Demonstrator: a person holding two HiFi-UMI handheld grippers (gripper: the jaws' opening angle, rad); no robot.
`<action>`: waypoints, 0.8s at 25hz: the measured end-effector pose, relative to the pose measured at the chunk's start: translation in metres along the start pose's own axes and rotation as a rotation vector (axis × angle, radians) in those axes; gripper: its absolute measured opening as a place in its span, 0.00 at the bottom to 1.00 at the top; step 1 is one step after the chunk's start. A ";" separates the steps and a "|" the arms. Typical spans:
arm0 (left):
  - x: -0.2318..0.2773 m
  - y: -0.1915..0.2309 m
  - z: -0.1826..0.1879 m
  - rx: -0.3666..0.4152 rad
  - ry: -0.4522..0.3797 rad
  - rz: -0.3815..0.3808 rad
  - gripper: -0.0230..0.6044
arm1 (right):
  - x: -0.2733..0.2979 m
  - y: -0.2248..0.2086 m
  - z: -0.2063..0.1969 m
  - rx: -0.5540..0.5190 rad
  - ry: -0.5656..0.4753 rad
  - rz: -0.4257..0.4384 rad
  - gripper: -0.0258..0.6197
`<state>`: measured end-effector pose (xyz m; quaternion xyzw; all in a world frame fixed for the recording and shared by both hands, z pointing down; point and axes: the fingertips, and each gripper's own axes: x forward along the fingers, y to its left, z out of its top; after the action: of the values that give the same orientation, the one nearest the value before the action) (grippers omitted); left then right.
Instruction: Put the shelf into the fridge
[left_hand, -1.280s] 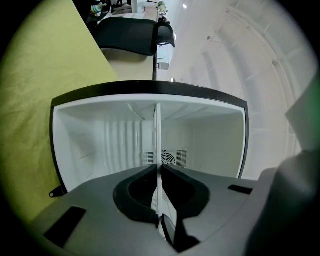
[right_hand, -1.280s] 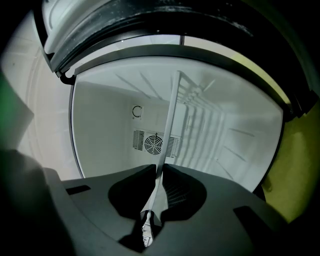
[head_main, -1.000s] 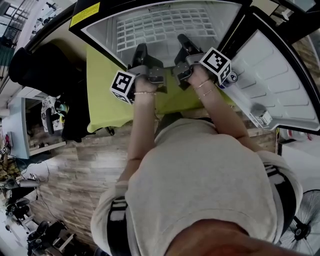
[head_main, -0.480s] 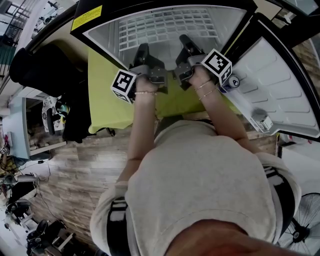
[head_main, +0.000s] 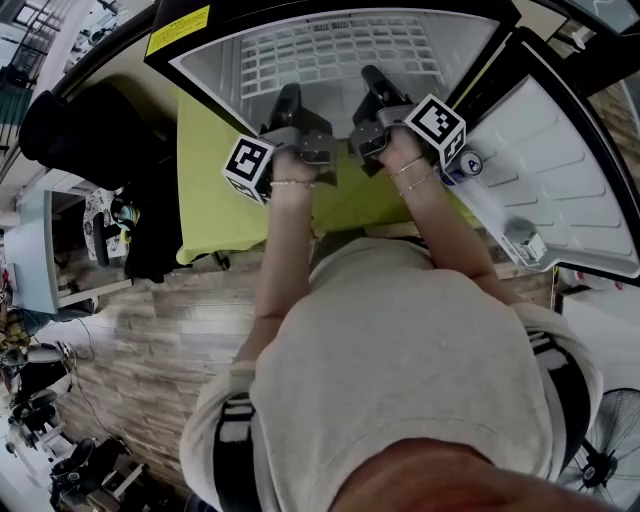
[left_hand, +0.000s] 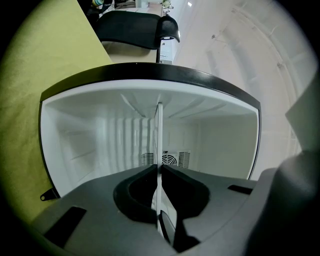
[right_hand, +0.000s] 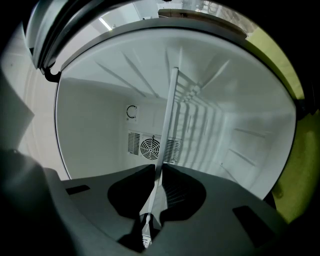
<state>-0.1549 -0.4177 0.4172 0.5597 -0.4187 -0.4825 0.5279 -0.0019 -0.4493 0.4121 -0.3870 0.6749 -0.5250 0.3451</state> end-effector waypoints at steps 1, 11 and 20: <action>0.000 0.000 0.000 0.001 0.000 0.000 0.08 | 0.000 0.000 0.000 -0.002 0.001 0.001 0.12; -0.003 -0.018 -0.004 0.051 0.028 -0.064 0.06 | -0.005 0.005 -0.003 -0.013 0.008 0.017 0.12; -0.020 -0.039 -0.029 0.047 0.085 -0.152 0.03 | -0.032 0.025 -0.008 -0.047 0.028 0.089 0.10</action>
<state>-0.1320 -0.3887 0.3798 0.6224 -0.3632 -0.4869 0.4936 0.0016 -0.4141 0.3914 -0.3569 0.7084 -0.4986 0.3495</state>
